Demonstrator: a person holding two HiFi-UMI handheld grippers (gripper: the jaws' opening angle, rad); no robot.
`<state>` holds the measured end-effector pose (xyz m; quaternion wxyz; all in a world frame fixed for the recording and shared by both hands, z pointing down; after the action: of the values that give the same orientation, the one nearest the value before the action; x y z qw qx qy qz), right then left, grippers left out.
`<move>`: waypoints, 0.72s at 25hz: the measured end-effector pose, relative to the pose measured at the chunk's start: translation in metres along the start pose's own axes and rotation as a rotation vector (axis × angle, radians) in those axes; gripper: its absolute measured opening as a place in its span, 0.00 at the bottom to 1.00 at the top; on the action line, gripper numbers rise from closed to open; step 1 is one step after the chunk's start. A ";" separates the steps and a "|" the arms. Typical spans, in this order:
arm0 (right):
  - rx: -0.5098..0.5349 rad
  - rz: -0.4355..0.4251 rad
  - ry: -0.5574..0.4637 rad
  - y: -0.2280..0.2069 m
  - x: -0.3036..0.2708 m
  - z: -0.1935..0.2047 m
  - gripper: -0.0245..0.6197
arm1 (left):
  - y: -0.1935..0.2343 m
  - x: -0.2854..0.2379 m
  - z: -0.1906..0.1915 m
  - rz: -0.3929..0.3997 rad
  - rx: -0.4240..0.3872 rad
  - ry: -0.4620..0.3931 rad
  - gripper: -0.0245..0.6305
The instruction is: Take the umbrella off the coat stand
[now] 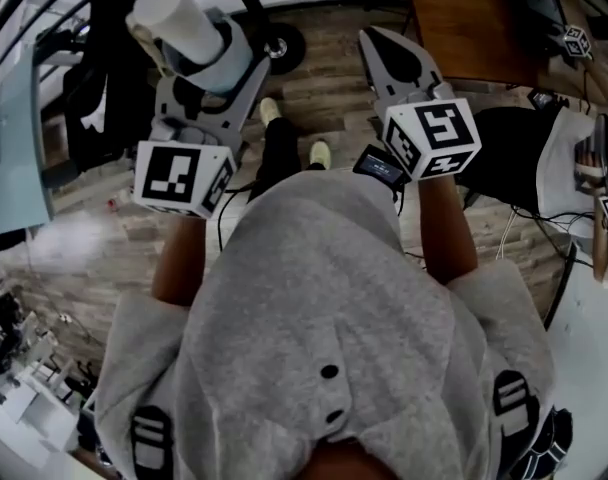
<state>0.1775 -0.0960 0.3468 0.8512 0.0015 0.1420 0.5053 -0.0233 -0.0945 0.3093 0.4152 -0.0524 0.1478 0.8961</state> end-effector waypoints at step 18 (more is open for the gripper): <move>-0.017 -0.008 0.034 0.025 0.024 -0.002 0.05 | -0.023 0.025 0.004 0.038 0.028 0.006 0.47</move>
<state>0.1664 -0.0635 0.3425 0.8507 -0.0149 0.1520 0.5030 -0.0222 -0.0613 0.3024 0.3982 -0.0462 0.1625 0.9016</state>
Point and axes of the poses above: the fingertips, and each gripper's own axes: x backward along the fingers, y to its left, z out of its underside, the point moved 5 cm from there along x, backward along the fingers, and after that the axes turned 14 degrees about x, right-handed, at the moved point
